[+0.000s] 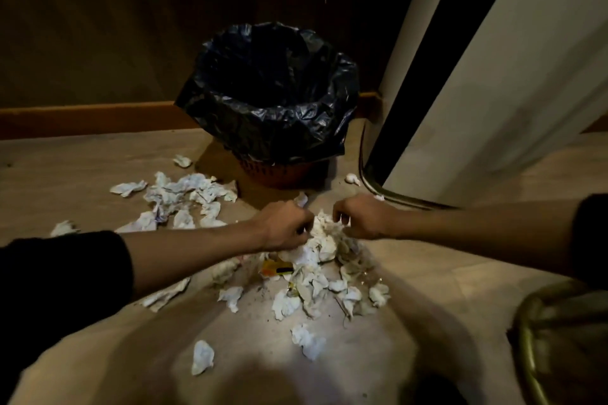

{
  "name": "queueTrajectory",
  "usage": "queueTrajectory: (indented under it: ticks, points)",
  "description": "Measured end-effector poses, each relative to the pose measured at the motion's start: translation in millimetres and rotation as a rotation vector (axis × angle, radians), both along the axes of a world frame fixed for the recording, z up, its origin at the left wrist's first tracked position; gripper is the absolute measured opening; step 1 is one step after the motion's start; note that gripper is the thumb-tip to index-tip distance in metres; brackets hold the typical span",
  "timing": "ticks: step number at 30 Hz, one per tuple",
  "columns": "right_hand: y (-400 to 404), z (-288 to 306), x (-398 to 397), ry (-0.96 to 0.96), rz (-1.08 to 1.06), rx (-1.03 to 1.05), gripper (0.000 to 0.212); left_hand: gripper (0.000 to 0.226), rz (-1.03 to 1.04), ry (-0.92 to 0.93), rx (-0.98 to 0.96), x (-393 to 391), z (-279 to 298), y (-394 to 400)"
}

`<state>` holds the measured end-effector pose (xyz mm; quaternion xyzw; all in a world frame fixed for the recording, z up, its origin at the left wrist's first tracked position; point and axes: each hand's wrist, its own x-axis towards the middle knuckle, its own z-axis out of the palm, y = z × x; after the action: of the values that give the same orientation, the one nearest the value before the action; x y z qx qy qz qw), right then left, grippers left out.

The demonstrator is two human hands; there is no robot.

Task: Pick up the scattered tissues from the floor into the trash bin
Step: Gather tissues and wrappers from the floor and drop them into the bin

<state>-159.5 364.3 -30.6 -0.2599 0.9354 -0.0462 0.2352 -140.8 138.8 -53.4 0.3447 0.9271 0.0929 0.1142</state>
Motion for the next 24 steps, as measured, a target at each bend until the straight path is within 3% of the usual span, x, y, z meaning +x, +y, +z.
queueTrajectory:
  ticks: [4, 8, 11, 15, 20, 24]
  points:
    - [-1.4, -42.4, -10.1, -0.062, 0.09, 0.124, 0.063, 0.027, -0.043, -0.022, 0.006, 5.1, -26.0, 23.6]
    - [-2.4, -60.4, -22.7, -0.077, 0.144, 0.103, 0.046, 0.072, -0.08, -0.12, -0.095, 12.0, -59.7, 35.7]
    - [6.1, -70.6, -30.1, -0.085, 0.1, 0.036, 0.026, 0.054, -0.08, -0.15, -0.139, 11.1, -72.5, 34.6]
    - [24.3, -65.4, -46.1, -0.026, 0.062, -0.045, 0.025, 0.031, 0.068, -0.172, 0.043, -1.3, -74.1, 22.8]
    - [43.8, -69.0, -50.3, 0.044, 0.07, -0.05, 0.035, 0.059, 0.281, -0.122, 0.208, -14.8, -72.9, -2.0]
    - [38.2, -85.0, -45.7, 0.001, 0.058, -0.069, 0.04, 0.043, 0.378, -0.131, 0.192, -24.2, -74.8, -18.0]
